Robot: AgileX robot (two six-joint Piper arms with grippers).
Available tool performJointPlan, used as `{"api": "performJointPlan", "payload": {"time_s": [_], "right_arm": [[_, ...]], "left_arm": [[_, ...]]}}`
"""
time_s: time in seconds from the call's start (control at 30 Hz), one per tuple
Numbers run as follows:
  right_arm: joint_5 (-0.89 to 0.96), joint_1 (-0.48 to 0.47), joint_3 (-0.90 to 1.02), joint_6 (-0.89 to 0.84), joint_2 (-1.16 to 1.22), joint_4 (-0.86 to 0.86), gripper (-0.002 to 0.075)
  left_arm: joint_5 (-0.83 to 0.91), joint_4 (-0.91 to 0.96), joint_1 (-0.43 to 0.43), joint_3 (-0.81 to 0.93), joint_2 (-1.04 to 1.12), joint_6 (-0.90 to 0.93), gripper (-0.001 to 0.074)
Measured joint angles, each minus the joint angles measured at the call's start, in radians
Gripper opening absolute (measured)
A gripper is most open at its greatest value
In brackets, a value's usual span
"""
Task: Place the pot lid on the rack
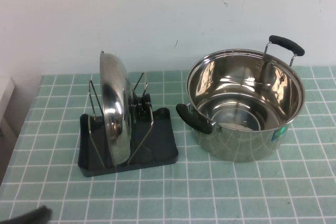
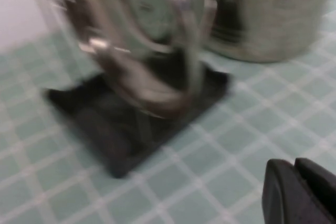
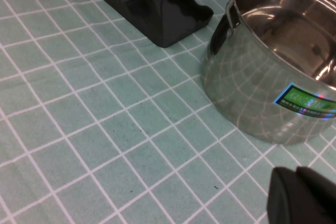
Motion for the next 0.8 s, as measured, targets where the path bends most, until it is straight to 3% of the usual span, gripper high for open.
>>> {"api": "performJointPlan", "payload": {"time_s": [0.13,0.33,0.8], "right_arm": [[0.001,0.0,0.0,0.0,0.0,0.0,-0.0001],[0.002,0.0,0.0,0.0,0.0,0.0,-0.0001],[0.011,0.0,0.0,0.0,0.0,0.002,-0.0001]], "left_arm": [[-0.102,0.153,0.094,0.075,-0.086,-0.166,-0.0001],[-0.117,0.242,0.223,0.197,-0.23,-0.285,-0.0001],[-0.031,0.282,0.241,0.22,-0.283,-0.445,-0.0001]]}}
